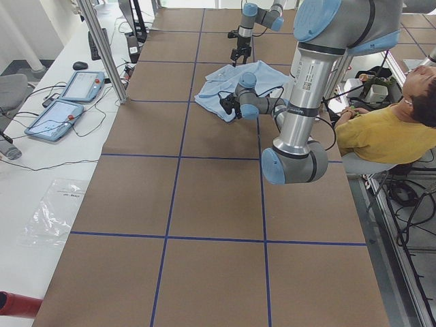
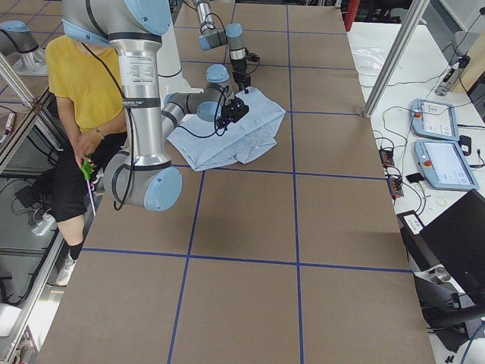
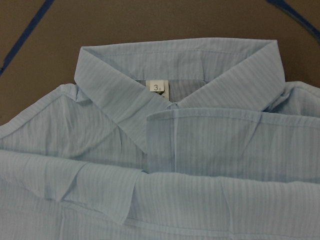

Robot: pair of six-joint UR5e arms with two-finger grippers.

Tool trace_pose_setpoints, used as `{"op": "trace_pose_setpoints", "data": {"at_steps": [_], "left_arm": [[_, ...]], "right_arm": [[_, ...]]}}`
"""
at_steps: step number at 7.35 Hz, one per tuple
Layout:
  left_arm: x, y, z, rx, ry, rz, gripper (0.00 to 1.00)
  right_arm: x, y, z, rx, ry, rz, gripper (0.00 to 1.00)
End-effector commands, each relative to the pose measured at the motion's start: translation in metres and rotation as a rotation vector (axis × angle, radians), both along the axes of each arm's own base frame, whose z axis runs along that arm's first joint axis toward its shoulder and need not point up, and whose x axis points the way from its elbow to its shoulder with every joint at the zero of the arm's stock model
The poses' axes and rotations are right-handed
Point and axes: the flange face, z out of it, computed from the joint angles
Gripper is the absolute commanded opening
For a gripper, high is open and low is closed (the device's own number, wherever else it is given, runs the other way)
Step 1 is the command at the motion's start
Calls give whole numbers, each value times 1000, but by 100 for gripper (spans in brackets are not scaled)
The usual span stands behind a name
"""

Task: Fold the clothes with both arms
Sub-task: 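Grasp the shirt's near corner with the left gripper while the right regrips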

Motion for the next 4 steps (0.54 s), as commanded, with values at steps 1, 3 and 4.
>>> {"op": "trace_pose_setpoints", "data": {"at_steps": [1,3,4], "left_arm": [[-2,-9,6,25,-21,-46,0],[-29,-51,1,90,-34,-90,0],[-44,-74,1,109,-37,-120,0]], "right_arm": [[-2,-2,2,0,5,2,100],[-15,-8,7,-7,18,5,100],[-17,-8,10,-10,23,5,100]]}}
